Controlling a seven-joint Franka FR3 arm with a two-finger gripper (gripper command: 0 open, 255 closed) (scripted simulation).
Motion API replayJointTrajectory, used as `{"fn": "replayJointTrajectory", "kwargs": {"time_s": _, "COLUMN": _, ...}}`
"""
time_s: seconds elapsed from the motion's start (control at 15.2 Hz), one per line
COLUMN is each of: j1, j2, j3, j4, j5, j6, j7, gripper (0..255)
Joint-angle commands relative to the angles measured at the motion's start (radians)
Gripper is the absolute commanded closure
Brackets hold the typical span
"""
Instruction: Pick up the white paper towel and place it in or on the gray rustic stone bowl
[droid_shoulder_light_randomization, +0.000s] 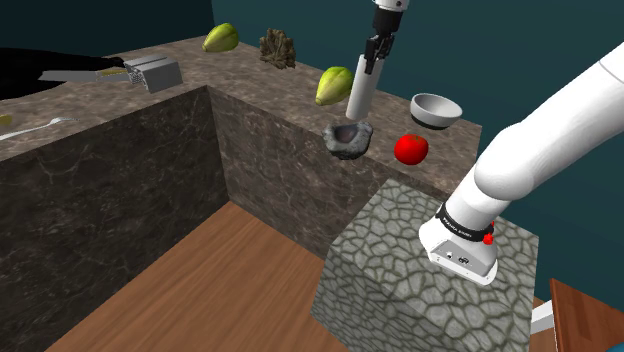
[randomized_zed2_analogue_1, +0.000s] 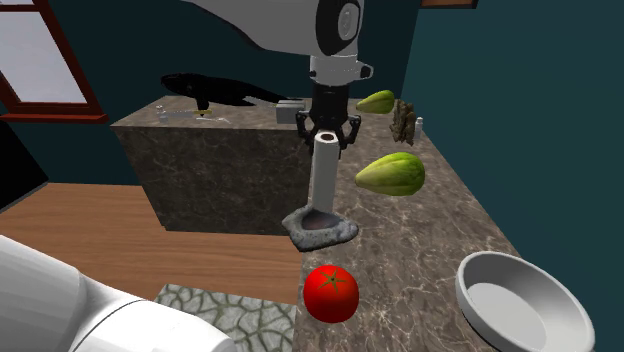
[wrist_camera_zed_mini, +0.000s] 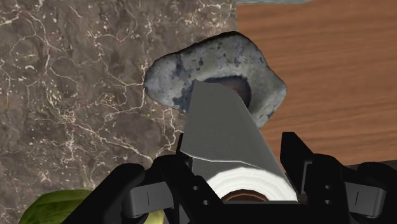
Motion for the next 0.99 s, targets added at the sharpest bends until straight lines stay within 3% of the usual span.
{"fn": "replayJointTrajectory", "kwargs": {"time_s": 0.0, "j1": 0.0, "j2": 0.0, "j3": 0.0, "j4": 0.0, "j5": 0.0, "j6": 0.0, "j7": 0.0, "gripper": 0}}
{"fn": "replayJointTrajectory", "kwargs": {"time_s": 0.33, "j1": 0.0, "j2": 0.0, "j3": 0.0, "j4": 0.0, "j5": 0.0, "j6": 0.0, "j7": 0.0, "gripper": 0}}
{"fn": "replayJointTrajectory", "kwargs": {"time_s": 0.59, "j1": 0.001, "j2": -0.005, "j3": 0.002, "j4": 0.123, "j5": 0.0, "j6": -0.127, "j7": 0.0, "gripper": 0}}
{"fn": "replayJointTrajectory", "kwargs": {"time_s": 0.92, "j1": 0.001, "j2": -0.005, "j3": 0.002, "j4": 0.123, "j5": 0.0, "j6": -0.127, "j7": 0.0, "gripper": 0}}
